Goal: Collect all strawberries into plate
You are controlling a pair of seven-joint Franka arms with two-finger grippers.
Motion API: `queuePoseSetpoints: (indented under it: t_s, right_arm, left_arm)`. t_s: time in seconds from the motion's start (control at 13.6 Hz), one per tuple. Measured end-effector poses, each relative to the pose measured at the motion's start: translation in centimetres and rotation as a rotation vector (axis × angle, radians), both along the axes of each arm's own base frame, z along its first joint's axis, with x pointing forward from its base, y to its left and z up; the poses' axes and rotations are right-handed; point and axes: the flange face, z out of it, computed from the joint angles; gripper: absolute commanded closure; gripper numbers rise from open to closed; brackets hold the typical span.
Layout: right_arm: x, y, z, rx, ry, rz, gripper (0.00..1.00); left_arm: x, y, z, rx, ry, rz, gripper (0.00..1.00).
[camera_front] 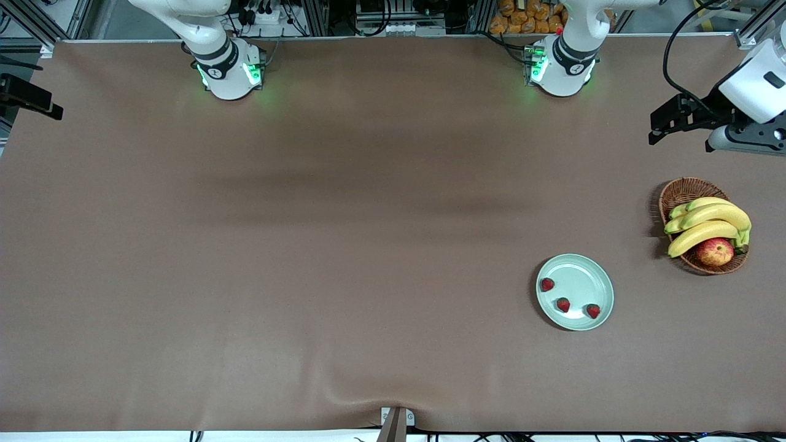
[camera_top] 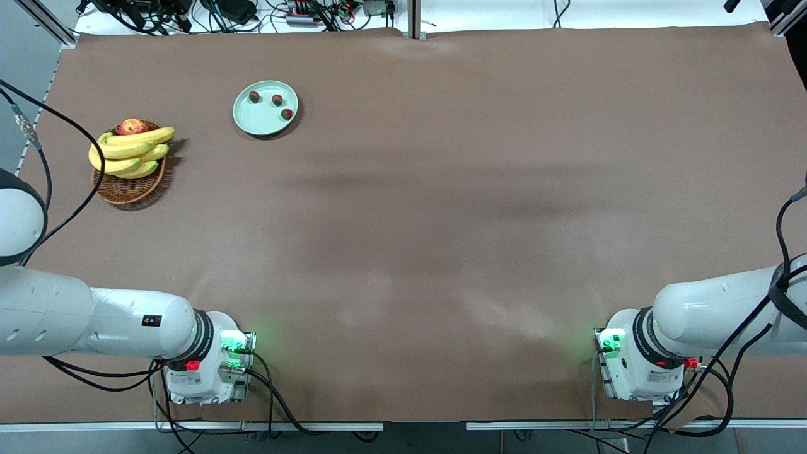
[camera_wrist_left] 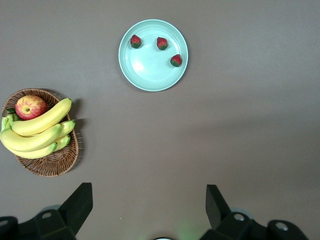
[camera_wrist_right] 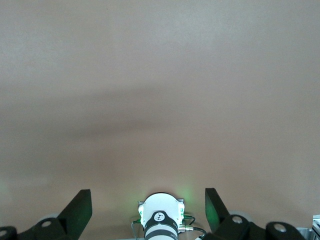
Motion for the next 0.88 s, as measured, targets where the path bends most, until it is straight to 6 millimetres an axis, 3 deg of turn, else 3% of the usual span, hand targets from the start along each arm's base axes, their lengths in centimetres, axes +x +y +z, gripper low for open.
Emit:
queuePoseSetpoints:
  t_s: [0.15,0.44,0.88]
  right_arm:
    - [0.0,0.0,0.0,0.000,0.000,0.000,0.00]
    - [0.0,0.0,0.0,0.000,0.000,0.000,0.00]
    - [0.0,0.0,0.0,0.000,0.000,0.000,0.00]
  left_arm:
    - [0.1,0.2,-0.3,0.001,0.005,0.023,0.00]
    - [0.4,2.6,-0.8,0.002,0.016,0.078,0.00]
    - [0.6,1.8,-0.8,0.003,0.007,0.062,0.00]
